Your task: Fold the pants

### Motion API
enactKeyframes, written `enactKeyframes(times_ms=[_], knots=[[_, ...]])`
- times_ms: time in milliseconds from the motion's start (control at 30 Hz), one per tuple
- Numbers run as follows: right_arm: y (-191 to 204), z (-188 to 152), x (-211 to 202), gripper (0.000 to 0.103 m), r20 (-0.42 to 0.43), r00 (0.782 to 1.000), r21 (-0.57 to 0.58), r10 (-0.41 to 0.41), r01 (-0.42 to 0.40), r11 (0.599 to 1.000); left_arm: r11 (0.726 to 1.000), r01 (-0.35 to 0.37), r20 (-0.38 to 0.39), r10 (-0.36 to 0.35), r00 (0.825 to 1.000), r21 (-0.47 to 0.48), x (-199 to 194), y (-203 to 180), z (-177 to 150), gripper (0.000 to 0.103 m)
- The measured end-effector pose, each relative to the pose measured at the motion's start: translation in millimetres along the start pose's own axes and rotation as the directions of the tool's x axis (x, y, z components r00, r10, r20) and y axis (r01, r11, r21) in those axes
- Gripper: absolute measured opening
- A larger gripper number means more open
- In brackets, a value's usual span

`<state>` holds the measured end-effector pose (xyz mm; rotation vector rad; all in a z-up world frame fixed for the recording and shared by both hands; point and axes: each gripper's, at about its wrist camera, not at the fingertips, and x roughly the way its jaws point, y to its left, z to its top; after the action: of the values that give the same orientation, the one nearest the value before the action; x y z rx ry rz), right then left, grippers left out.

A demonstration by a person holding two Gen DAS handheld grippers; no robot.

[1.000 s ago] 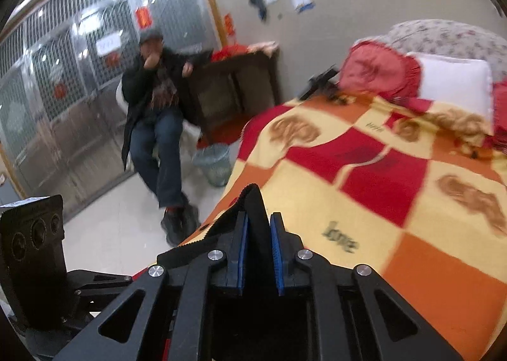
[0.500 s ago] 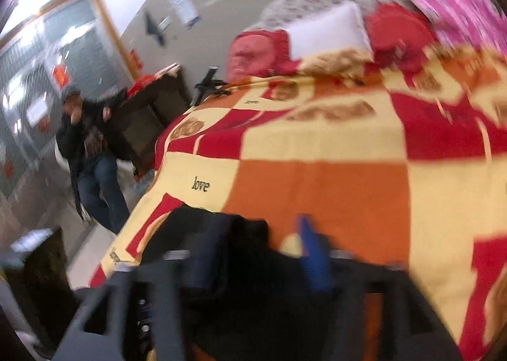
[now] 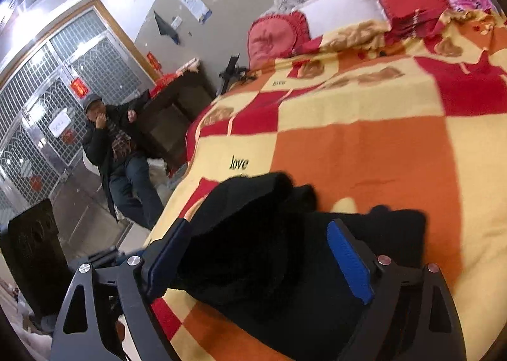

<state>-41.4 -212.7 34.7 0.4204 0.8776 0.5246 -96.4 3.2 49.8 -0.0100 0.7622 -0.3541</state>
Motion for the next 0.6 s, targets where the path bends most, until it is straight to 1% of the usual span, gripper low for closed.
enactKeyframes(times_ms=[133,167,200,267,300,333,367,433,500,600], knots=[[3.6,-2.6,23.2,0.089,-0.017,1.0,0.028,0.016,-0.016,0.999,0.998,-0.06,-0.032,0.06,0.998,-0.021,13.5,6.0,-12.7,0.035],[2.3,-3.1,28.3,0.087,-0.019,1.0,0.045,0.023,-0.022,0.999,0.998,-0.055,-0.042,0.054,0.998,-0.023,15.5,2.4,-14.5,0.035],[0.9,-3.8,33.8,0.081,-0.024,0.999,0.058,0.026,-0.025,0.998,0.998,-0.052,-0.051,0.051,0.997,-0.027,21.3,0.7,-15.6,0.035],[1.7,-5.4,44.0,0.039,-0.035,0.999,0.056,0.012,-0.01,0.998,0.998,-0.061,-0.046,0.06,0.997,-0.021,24.2,-6.7,-18.1,0.035],[3.2,-6.6,48.4,0.033,-0.045,0.999,0.049,-0.008,0.01,0.999,0.998,-0.063,-0.043,0.062,0.997,-0.019,23.8,-9.9,-18.1,0.035],[4.4,-7.0,48.8,0.026,-0.043,0.999,0.041,-0.013,0.015,0.999,0.998,-0.054,-0.045,0.053,0.998,-0.022,22.8,-12.8,-17.4,0.035],[5.7,-7.0,46.8,0.021,-0.035,0.999,0.037,-0.007,0.008,0.999,0.999,-0.036,-0.049,0.035,0.998,-0.027,21.9,-15.7,-16.1,0.033],[9.8,-5.8,36.2,0.017,-0.012,1.0,0.017,0.01,-0.01,1.0,1.0,-0.009,-0.059,0.007,0.998,-0.026,23.4,-20.1,-12.1,0.031],[15.1,-2.9,22.7,0.016,0.009,1.0,-0.008,0.024,-0.024,1.0,1.0,0.007,-0.056,-0.007,0.998,-0.012,21.4,-24.4,-9.4,0.031],[22.8,-0.2,-2.2,0.015,0.049,0.999,-0.066,0.007,-0.004,0.998,0.999,0.051,-0.046,-0.051,0.998,0.012,20.8,-40.5,0.4,0.031]])
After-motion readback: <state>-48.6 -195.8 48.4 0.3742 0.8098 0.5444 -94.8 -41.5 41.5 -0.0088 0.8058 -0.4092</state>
